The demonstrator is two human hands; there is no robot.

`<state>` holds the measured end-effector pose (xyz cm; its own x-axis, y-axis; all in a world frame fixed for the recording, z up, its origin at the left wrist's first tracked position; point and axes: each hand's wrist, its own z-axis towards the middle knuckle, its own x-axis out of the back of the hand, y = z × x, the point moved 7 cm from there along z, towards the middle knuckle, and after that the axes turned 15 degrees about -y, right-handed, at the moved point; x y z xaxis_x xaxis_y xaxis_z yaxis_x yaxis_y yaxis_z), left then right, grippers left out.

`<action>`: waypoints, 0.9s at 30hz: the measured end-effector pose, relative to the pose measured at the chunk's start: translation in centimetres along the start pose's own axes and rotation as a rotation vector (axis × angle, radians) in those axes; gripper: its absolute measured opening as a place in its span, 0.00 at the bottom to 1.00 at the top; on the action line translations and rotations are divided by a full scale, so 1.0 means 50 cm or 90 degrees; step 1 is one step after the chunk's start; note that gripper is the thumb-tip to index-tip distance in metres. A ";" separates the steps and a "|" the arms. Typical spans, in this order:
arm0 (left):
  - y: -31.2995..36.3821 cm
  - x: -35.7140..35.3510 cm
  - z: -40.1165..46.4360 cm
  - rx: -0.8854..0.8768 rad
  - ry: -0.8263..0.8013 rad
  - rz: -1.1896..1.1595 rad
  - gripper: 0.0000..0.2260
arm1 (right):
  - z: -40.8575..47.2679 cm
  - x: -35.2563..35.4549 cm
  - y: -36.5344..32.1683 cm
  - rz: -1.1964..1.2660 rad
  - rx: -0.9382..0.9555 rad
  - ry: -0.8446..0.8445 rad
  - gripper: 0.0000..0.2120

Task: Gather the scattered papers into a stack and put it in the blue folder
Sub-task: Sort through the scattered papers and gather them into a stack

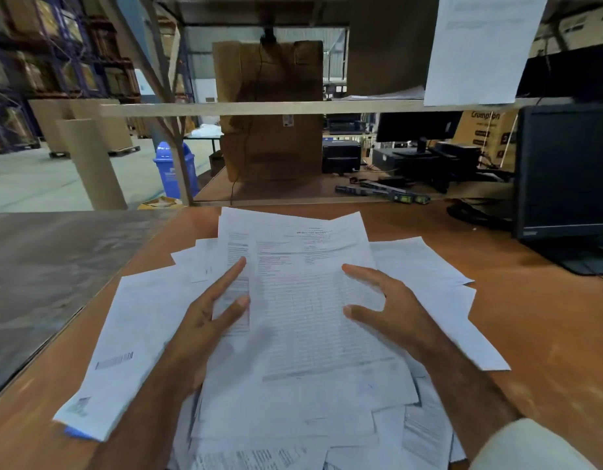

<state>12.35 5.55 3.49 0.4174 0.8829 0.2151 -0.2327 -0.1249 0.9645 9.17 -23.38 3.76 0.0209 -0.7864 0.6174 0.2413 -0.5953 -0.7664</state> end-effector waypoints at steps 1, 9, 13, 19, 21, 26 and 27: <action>0.006 -0.005 0.001 0.000 0.002 0.011 0.30 | 0.003 -0.008 -0.004 -0.009 0.008 0.000 0.30; 0.015 -0.026 0.001 -0.035 -0.009 0.025 0.26 | 0.014 -0.034 -0.020 -0.051 0.019 0.097 0.32; -0.001 -0.035 0.008 -0.079 -0.048 0.020 0.22 | 0.006 -0.059 -0.045 -0.141 -0.021 0.168 0.33; -0.061 0.060 0.012 -0.035 0.041 -0.050 0.21 | 0.004 -0.010 0.048 -0.254 -0.247 0.065 0.39; -0.078 0.088 0.010 -0.030 0.074 -0.039 0.20 | -0.015 -0.010 0.094 -0.344 -0.341 -0.083 0.47; -0.072 0.098 0.004 -0.049 0.127 -0.056 0.19 | -0.011 -0.006 0.107 -0.356 -0.335 -0.091 0.39; -0.072 0.099 0.003 -0.053 0.130 -0.059 0.19 | -0.009 -0.001 0.105 -0.371 -0.332 -0.072 0.35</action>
<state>15.35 10.29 1.11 0.2567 0.9630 0.0823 -0.2767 -0.0084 0.9609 10.00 -26.52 -0.38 0.1365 -0.3191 0.9378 -0.2419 -0.9288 -0.2808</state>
